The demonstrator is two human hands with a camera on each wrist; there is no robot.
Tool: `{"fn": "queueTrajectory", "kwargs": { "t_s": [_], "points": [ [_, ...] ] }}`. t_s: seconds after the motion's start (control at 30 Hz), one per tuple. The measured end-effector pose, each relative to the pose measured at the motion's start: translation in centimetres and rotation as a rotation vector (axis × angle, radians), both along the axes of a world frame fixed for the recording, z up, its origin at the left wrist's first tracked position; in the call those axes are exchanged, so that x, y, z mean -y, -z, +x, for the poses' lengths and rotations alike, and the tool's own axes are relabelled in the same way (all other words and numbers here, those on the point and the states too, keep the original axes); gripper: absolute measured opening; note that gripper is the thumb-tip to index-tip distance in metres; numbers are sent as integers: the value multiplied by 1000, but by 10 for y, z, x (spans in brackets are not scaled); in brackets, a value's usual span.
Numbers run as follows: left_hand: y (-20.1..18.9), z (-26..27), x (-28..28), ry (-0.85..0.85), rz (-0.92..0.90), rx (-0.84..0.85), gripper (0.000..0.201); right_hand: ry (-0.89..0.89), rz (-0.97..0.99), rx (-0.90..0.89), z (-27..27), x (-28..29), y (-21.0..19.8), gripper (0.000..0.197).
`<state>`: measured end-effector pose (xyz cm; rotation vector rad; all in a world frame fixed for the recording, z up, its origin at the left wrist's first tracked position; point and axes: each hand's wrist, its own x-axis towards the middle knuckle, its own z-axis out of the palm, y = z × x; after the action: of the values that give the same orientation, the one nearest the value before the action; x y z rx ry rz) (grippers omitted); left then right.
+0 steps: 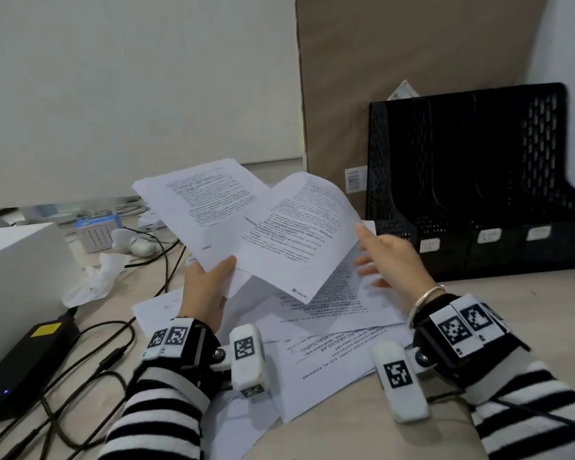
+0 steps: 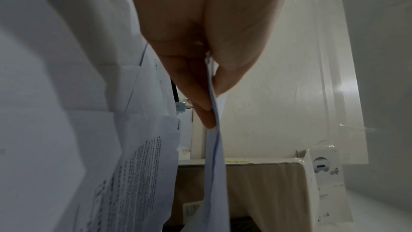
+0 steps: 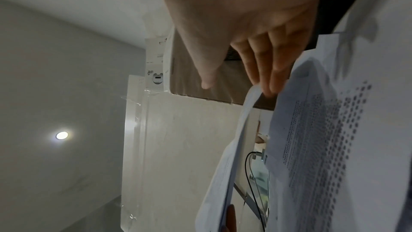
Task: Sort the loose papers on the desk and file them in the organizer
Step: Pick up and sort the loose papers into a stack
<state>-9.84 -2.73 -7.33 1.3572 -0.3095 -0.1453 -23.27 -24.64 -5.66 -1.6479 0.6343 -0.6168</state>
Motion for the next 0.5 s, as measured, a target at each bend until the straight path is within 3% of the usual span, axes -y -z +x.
{"fn": "queueTrajectory", "kwargs": {
  "t_s": [0.1, 0.17, 0.33, 0.5],
  "points": [
    [3, 0, 3, 44, 30, 6, 23, -164, 74, -160, -5, -5, -2, 65],
    [6, 2, 6, 67, 39, 0, 28, -222, 90, -149, -5, -6, 3, 55],
    [8, 5, 6, -14, -18, 33, 25, -176, 145, -184, -2, -6, 11, 62],
    [6, 7, 7, -30, -114, 23, 26, -409, 231, -122, -1, -14, 6, 48]
  ]
}}
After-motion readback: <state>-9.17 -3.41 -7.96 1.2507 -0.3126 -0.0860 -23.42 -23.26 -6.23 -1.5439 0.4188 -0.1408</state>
